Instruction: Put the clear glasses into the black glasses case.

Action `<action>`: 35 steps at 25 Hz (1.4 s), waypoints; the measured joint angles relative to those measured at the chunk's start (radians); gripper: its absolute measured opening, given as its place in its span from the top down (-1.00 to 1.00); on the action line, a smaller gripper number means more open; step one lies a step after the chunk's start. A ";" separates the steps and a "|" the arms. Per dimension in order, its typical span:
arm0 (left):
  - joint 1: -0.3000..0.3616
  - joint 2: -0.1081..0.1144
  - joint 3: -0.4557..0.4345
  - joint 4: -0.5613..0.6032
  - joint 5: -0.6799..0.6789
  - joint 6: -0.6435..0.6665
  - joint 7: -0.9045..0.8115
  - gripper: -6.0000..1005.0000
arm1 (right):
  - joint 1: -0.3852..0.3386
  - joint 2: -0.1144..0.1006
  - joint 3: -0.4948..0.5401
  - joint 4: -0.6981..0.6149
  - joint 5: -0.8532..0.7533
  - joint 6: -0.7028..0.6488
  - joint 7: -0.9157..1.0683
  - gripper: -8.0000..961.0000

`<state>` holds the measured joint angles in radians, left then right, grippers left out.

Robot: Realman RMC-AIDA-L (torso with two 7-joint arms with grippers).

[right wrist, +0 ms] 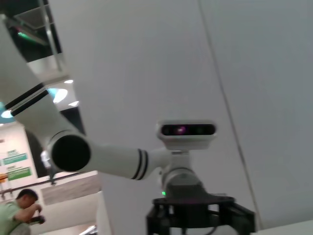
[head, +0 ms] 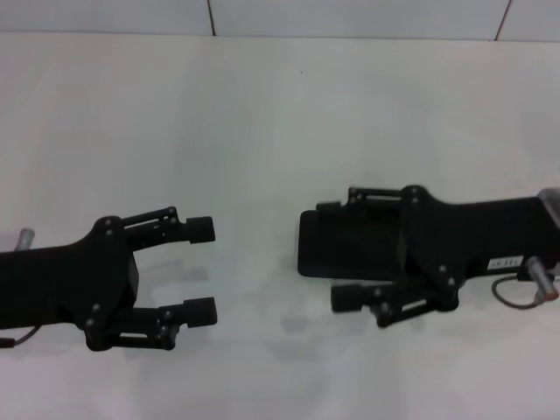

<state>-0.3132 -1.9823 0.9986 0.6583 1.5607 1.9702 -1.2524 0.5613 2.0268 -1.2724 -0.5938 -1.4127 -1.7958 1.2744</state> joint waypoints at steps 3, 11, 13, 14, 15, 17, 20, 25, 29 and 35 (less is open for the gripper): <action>0.003 0.002 0.001 -0.042 0.003 -0.004 0.027 -0.76 | -0.017 0.000 -0.045 0.000 0.029 0.001 -0.027 -0.84; 0.026 0.002 0.000 -0.041 0.026 -0.002 0.030 -0.76 | -0.051 0.001 -0.087 0.001 0.058 -0.002 -0.049 -0.84; 0.027 0.002 -0.001 -0.041 0.027 -0.002 0.030 -0.76 | -0.057 0.001 -0.088 0.004 0.062 -0.002 -0.062 -0.84; 0.027 0.002 -0.001 -0.041 0.027 -0.002 0.030 -0.76 | -0.060 0.001 -0.088 0.006 0.070 -0.003 -0.068 -0.84; 0.028 0.002 -0.001 -0.041 0.027 -0.002 0.030 -0.76 | -0.063 0.001 -0.089 0.008 0.079 -0.005 -0.071 -0.84; 0.028 0.002 -0.001 -0.041 0.027 -0.002 0.030 -0.76 | -0.068 0.001 -0.091 0.009 0.095 -0.008 -0.071 -0.84; 0.027 0.002 -0.001 -0.041 0.023 -0.002 0.030 -0.76 | -0.076 0.001 -0.092 0.010 0.106 -0.015 -0.068 -0.84; 0.019 0.000 -0.003 -0.042 0.021 -0.003 0.031 -0.76 | -0.087 0.001 -0.092 0.012 0.107 -0.018 -0.069 -0.85; 0.019 -0.003 -0.021 -0.045 0.020 -0.003 0.031 -0.76 | -0.092 -0.001 -0.092 0.012 0.107 -0.019 -0.074 -0.85; 0.023 -0.010 -0.038 -0.050 0.020 -0.002 0.025 -0.76 | -0.091 -0.006 -0.080 0.008 0.106 -0.019 -0.076 -0.85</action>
<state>-0.2898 -1.9927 0.9603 0.6085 1.5804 1.9678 -1.2275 0.4705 2.0213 -1.3527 -0.5860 -1.3066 -1.8145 1.1986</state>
